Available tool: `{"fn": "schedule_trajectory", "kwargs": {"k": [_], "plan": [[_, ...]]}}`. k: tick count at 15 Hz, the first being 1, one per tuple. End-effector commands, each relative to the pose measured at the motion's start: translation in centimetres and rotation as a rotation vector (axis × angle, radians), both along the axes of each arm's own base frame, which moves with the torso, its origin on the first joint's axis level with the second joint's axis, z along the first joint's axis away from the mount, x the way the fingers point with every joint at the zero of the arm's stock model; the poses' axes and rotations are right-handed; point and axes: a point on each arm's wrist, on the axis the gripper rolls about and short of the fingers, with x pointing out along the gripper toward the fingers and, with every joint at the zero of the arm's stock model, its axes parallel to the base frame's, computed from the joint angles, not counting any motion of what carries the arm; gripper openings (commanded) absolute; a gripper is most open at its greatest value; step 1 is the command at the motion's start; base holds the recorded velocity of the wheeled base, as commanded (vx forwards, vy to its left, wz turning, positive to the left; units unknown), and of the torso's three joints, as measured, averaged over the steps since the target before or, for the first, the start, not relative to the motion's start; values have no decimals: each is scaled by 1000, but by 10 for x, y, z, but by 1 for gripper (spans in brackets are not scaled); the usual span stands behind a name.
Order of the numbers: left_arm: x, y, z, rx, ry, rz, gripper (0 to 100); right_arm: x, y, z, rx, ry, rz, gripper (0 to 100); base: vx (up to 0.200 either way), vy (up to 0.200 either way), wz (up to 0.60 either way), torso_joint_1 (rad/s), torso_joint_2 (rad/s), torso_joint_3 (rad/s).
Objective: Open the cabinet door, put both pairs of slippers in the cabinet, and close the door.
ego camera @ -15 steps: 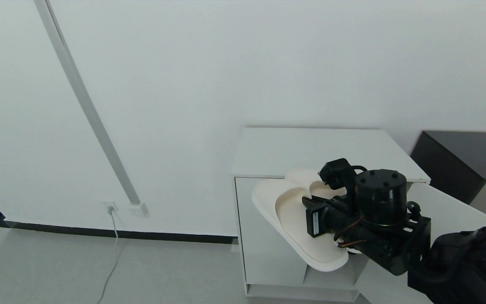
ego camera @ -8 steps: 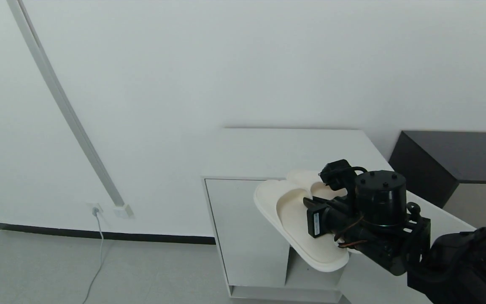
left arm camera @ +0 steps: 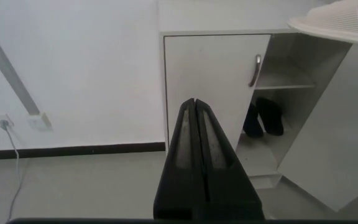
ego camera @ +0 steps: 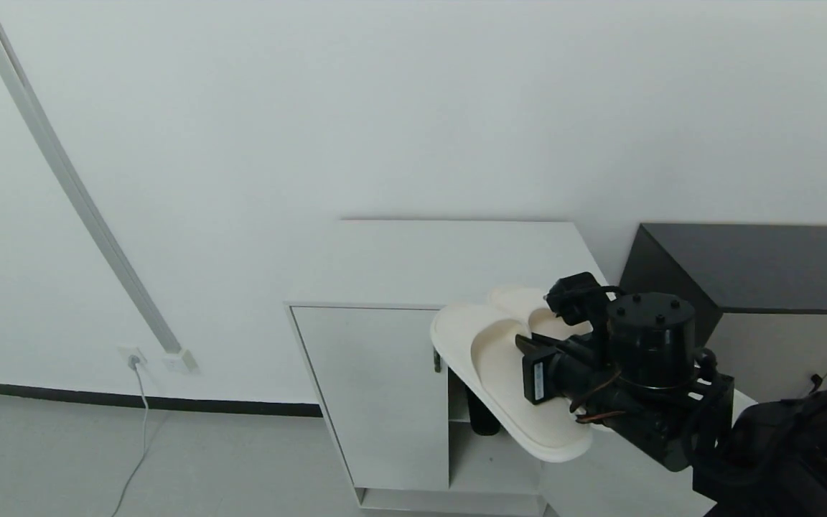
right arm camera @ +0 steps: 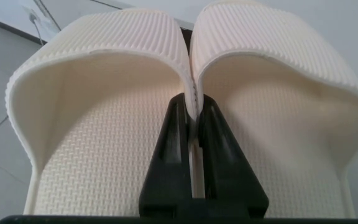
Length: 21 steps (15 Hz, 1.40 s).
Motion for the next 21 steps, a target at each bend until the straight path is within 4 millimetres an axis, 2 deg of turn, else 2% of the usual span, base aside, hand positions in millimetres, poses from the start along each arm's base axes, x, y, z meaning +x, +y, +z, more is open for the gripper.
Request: {"fn": "schedule_trajectory", "kwargs": {"k": [1,3,7,12,21], "plan": [[0,0,0,0,2,1,0,-1,0,-2,-2,2,4,0,0,0,0,0,0,0],[0,0,0,-1,2,1,0,-4,3,-2,-3,1,11,0,0,0,0,0,0,0],[0,0,0,2,2,1,0,-16,-8,-1,-7,5,10,0,0,0,0,0,0,0],[0,0,0,3,2,1,0,-16,-8,-3,-8,8,14,0,0,0,0,-18,39,22],[0,0,0,3,2,-1,0,-17,-9,-4,2,-11,17,0,0,0,0,-174,407,224]]}}
